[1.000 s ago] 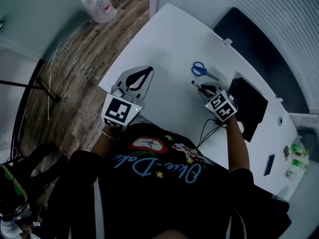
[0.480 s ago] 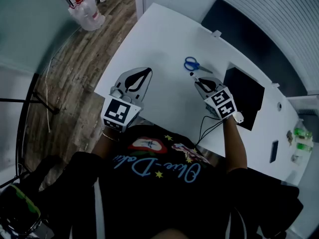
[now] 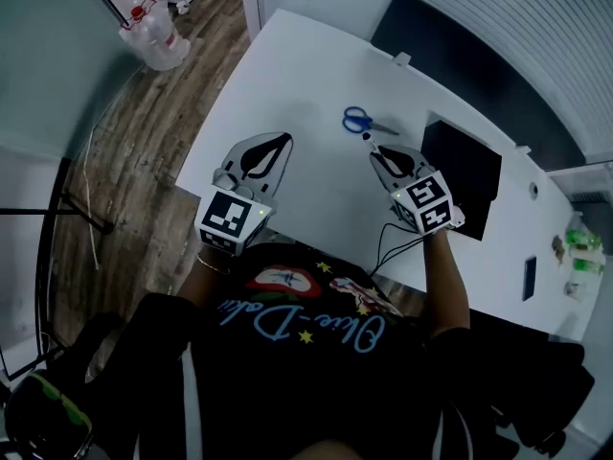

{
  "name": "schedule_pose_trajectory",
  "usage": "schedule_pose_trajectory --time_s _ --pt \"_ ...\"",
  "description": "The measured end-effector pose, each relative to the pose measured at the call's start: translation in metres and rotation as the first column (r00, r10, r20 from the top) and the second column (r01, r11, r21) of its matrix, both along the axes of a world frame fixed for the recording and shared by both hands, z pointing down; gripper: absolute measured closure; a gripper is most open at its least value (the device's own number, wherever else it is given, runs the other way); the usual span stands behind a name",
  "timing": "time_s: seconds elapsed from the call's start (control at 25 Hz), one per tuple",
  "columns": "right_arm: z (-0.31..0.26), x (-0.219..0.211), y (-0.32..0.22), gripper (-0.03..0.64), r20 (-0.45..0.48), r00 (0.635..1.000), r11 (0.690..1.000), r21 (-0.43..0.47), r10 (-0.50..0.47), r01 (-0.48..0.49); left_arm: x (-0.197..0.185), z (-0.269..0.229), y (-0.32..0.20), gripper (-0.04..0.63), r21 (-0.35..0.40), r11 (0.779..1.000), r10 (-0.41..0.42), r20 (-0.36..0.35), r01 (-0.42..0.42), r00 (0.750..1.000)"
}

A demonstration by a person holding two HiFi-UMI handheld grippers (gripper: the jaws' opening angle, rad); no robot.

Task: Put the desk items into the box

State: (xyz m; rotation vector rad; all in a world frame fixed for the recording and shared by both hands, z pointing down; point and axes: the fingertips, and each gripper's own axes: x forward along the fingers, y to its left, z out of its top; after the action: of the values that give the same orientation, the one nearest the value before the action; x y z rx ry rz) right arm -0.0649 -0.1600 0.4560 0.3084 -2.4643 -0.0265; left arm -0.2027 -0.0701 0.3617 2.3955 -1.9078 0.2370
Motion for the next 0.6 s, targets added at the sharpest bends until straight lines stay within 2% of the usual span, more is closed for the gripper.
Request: schedule_pose_trajectory --time_s 0.28,0.48,0.6 --pt "-0.025 0.009 -0.001 0.543 0.074 0.996 0.998 0.022 0.06 -0.061 0.014 -0.002 -0.01 0.588 -0.006 0.999 0.049 0.012 -0.049 0.999" --pt "-0.04 0.013 0.002 0.543 0.128 0.987 0.995 0.019 0.092 -0.095 0.022 -0.004 -0.014 0.588 -0.007 0.997 0.077 -0.028 -0.077 0.997" --pt "-0.045 0.018 0.003 0.543 0.152 0.982 0.993 0.017 0.114 -0.118 0.021 -0.006 -0.017 0.588 0.002 0.996 0.084 -0.008 -0.084 0.996"
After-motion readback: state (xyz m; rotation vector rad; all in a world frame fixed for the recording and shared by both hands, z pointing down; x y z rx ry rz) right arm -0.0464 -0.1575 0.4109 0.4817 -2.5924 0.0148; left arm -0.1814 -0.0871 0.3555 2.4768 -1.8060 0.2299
